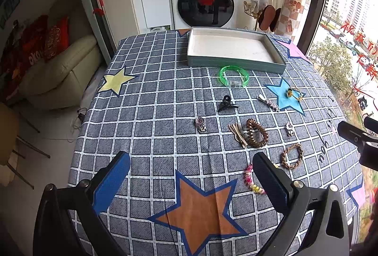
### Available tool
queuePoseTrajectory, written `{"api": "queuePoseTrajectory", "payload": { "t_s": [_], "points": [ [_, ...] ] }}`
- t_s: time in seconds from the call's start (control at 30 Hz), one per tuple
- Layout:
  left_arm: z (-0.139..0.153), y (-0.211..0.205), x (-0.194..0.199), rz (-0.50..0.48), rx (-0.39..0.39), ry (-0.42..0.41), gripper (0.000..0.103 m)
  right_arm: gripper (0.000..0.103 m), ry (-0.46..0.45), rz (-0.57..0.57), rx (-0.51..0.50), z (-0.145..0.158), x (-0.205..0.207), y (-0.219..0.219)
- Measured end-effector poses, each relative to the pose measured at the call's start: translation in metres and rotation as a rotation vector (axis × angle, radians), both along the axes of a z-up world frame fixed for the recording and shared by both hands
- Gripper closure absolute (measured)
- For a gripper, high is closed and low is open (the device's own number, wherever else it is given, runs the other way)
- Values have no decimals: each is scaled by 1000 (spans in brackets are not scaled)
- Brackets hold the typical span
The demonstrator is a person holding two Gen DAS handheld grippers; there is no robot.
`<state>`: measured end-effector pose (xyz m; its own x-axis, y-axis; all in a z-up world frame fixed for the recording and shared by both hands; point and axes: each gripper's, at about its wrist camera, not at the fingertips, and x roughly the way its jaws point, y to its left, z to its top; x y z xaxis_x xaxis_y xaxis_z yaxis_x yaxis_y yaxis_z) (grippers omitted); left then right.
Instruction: Organize jewelry
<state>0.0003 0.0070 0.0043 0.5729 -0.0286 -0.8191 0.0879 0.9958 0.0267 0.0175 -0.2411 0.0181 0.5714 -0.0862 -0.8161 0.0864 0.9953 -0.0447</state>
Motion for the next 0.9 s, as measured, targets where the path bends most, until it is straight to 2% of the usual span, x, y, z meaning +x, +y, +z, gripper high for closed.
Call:
{"api": "queuePoseTrajectory", "payload": {
  "t_s": [0.9],
  "points": [
    [-1,-1,-1,-10,8,1,0,0,-5,4,8,-2,-4,-1]
  ]
}}
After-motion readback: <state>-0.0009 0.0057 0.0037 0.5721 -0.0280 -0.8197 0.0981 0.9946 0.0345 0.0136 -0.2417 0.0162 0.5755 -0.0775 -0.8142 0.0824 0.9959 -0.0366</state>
